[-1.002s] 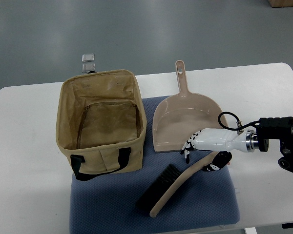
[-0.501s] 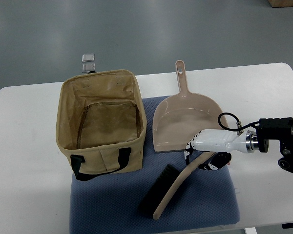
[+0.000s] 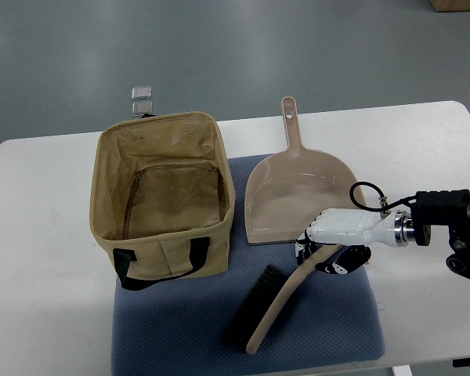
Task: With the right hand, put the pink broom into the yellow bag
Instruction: 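Tighten the right hand grip around the brush handle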
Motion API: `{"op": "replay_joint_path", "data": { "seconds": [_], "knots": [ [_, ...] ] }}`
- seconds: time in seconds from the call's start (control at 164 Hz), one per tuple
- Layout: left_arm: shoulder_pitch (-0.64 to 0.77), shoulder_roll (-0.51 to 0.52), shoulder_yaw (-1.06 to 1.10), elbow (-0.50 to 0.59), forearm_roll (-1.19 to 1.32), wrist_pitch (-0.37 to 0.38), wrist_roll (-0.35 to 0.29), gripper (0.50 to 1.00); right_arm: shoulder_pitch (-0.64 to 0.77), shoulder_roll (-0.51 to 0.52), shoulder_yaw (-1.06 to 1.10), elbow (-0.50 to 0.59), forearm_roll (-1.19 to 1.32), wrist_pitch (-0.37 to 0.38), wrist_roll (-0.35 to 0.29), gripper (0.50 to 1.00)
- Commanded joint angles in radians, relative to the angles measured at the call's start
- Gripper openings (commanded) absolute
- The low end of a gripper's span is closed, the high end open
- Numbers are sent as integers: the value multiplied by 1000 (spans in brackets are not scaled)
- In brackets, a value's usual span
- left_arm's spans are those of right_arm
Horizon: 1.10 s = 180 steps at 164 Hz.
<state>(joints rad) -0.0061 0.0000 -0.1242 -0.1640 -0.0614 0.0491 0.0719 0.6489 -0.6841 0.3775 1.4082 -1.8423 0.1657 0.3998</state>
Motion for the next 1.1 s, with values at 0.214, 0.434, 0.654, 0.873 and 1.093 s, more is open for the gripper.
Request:
{"op": "replay_joint_path", "data": {
  "seconds": [0.214,0.434,0.654,0.873,1.093],
  "knots": [
    [0,0,0,0,0,0,-1,1000,-9,3,-2,-1,3,0,2,580],
    [0,0,0,0,0,0,0,1000,-11,3,-3,-1,3,1,7,631],
    [0,0,0,0,0,0,0,1000,-11,3,-2,-6,3,0,7,676],
    [0,0,0,0,0,0,0,1000,-11,5,0,-8,3,0,7,666],
    [0,0,0,0,0,0,-1,1000,-11,5,-2,-8,2,3,8,539]
  ]
}}
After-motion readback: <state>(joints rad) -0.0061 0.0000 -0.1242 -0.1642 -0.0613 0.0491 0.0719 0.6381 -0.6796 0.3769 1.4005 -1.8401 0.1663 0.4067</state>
